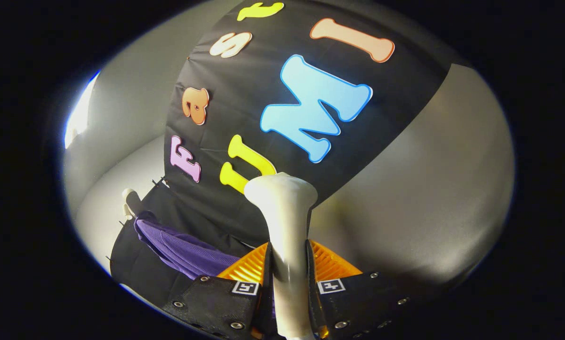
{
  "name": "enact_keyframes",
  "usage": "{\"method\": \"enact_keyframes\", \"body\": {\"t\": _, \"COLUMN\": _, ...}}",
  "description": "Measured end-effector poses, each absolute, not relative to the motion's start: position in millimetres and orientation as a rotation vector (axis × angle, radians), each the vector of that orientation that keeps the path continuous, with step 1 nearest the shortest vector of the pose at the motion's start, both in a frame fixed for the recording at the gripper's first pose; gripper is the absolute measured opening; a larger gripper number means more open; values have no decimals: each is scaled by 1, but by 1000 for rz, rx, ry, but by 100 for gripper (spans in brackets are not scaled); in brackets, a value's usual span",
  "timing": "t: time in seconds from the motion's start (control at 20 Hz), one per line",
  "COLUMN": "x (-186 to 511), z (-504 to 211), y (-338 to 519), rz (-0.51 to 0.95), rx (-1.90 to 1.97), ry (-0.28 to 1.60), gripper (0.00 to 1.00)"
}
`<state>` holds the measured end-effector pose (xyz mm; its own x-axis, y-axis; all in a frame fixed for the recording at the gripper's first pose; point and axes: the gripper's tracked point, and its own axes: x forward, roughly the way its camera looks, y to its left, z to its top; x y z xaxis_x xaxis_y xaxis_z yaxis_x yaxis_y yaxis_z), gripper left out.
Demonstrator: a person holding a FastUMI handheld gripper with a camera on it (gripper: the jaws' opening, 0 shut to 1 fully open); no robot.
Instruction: Iron the clothes twice with a garment steamer, once on the left side and once on the right side.
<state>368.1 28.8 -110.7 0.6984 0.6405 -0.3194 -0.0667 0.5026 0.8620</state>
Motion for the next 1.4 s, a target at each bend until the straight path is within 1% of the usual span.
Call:
{"method": "enact_keyframes", "body": {"t": 0.4, "x": 303, "z": -49, "y": 47, "rz": 454, "rx": 773, "ry": 502, "gripper": 30}}
{"method": "enact_keyframes", "body": {"t": 0.65, "x": 264, "z": -2, "y": 75, "rz": 488, "rx": 660, "ry": 404, "gripper": 31}}
{"method": "enact_keyframes", "body": {"t": 1.05, "x": 222, "z": 62, "y": 129, "rz": 498, "rx": 508, "ry": 229, "gripper": 30}}
{"method": "enact_keyframes", "body": {"t": 1.4, "x": 205, "z": 103, "y": 197, "rz": 509, "rx": 346, "ry": 70, "gripper": 30}}
